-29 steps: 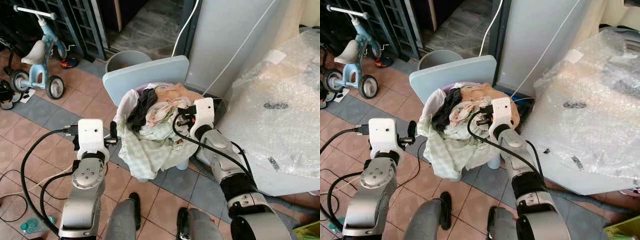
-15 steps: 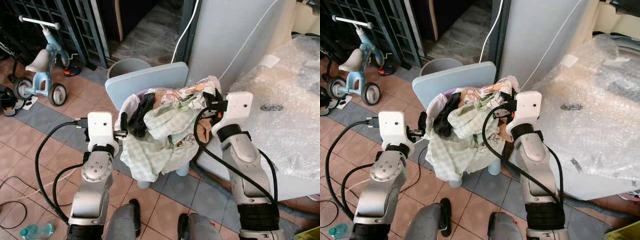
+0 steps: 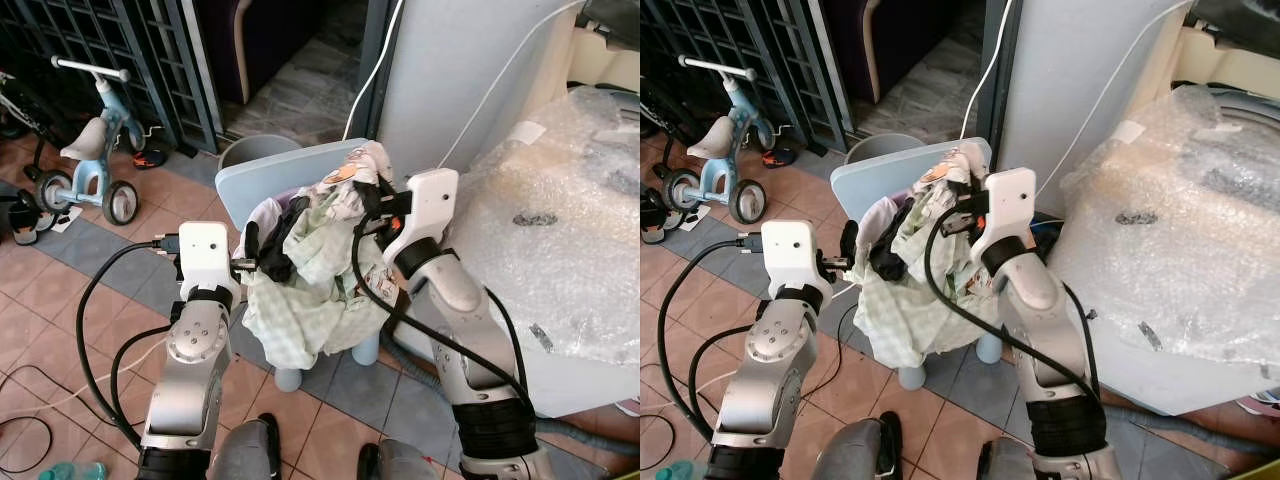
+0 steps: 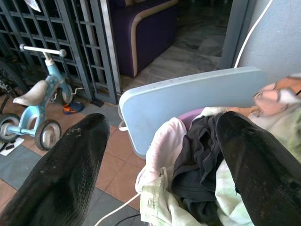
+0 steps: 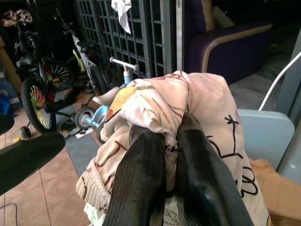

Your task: Clothes washing

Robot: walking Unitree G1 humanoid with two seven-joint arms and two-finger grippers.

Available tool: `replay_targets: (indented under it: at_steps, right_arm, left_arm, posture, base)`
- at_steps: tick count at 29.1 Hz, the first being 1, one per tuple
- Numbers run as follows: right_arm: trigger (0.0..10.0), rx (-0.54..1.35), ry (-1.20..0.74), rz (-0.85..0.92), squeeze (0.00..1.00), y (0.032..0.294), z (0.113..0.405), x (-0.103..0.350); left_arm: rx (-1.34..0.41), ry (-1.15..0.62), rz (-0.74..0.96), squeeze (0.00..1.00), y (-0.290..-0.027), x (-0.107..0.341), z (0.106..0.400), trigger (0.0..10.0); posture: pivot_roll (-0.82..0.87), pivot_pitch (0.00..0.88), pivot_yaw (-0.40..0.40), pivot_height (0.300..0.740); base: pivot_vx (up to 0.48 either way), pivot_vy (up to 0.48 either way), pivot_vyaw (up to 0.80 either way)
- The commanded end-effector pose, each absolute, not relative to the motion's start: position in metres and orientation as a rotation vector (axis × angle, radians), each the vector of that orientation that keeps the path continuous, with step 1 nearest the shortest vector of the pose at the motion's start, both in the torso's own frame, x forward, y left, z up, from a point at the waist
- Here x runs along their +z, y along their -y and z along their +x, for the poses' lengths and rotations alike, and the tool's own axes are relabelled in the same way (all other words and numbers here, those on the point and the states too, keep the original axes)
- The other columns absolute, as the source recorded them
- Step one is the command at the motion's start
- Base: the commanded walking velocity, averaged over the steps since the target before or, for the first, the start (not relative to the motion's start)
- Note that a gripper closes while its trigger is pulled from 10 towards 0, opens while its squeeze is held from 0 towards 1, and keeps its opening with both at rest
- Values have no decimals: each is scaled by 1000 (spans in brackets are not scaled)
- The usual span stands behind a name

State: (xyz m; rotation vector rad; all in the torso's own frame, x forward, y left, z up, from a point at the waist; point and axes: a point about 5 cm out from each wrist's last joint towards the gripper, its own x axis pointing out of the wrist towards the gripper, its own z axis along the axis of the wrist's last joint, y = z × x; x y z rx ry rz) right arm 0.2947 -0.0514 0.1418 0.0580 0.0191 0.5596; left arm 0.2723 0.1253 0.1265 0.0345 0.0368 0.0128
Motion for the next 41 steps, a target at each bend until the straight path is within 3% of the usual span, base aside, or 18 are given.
replay_targets:
  at_steps: [1, 6, 7, 13, 18, 21, 22, 23, 24, 29, 30, 40, 41]
  right_arm:
    - [10000, 574, -128, 14, 0, 45, 294, 120]
    - [10000, 610, -233, 6, 0, 34, 289, 95]
    - [10000, 601, -240, -6, 1000, 34, 290, 93]
    - [10000, 565, -229, -46, 1000, 43, 299, 95]
    - [10000, 522, -94, -44, 1000, 63, 305, 113]
    - [10000, 491, -132, -82, 1000, 72, 307, 105]
    - [10000, 489, -148, -89, 937, 73, 307, 102]
    - [10000, 487, -168, -95, 937, 74, 307, 99]
    - [10000, 510, -176, -83, 0, 72, 305, 98]
    - [10000, 563, -157, -52, 0, 66, 301, 100]
    - [10000, 562, -155, -41, 1000, 67, 301, 100]
    - [10000, 586, -128, -46, 1000, 53, 314, 102]
    - [10000, 594, -132, -61, 847, 46, 319, 101]
  left_arm:
    - [17, -54, 40, 0, -127, 123, 268, 10000]
    - [38, -76, 48, 0, -133, 119, 261, 10000]
    - [39, -79, 49, 0, -133, 118, 260, 10000]
    - [41, -83, 52, 0, -134, 118, 258, 10000]
    - [30, -85, 56, 0, -132, 118, 257, 10000]
    - [22, -91, 54, 0, -131, 116, 258, 10000]
    - [21, -91, 53, 0, -131, 117, 258, 10000]
    - [19, -91, 53, 0, -130, 117, 259, 10000]
    - [17, -91, 53, 0, -130, 117, 259, 10000]
    - [9, -92, 56, 0, -132, 118, 259, 10000]
    - [7, -92, 56, 0, -132, 118, 259, 10000]
    - [47, -95, 79, 0, -147, 124, 246, 10000]
    - [86, -98, 90, 0, -156, 124, 241, 10000]
  posture:
    - [48, 104, -8, 740]
    - [64, 116, -14, 740]
    - [66, 118, -15, 740]
    - [66, 124, -17, 740]
    - [54, 122, -13, 740]
    - [48, 122, -8, 740]
    - [48, 122, -5, 740]
    - [49, 122, -2, 740]
    - [49, 122, -2, 740]
    - [53, 123, 6, 740]
    - [54, 124, 6, 740]
    - [149, 183, -2, 740]
    - [171, 194, -6, 740]
  base:
    - [0, 0, 0]
    - [0, 0, 0]
    - [0, 0, 0]
    - [0, 0, 0]
    - [0, 0, 0]
    - [0, 0, 0]
    - [0, 0, 0]
    - [0, 0, 0]
    - [0, 0, 0]
    - [0, 0, 0]
    - [0, 0, 0]
    - [0, 0, 0]
    - [0, 0, 0]
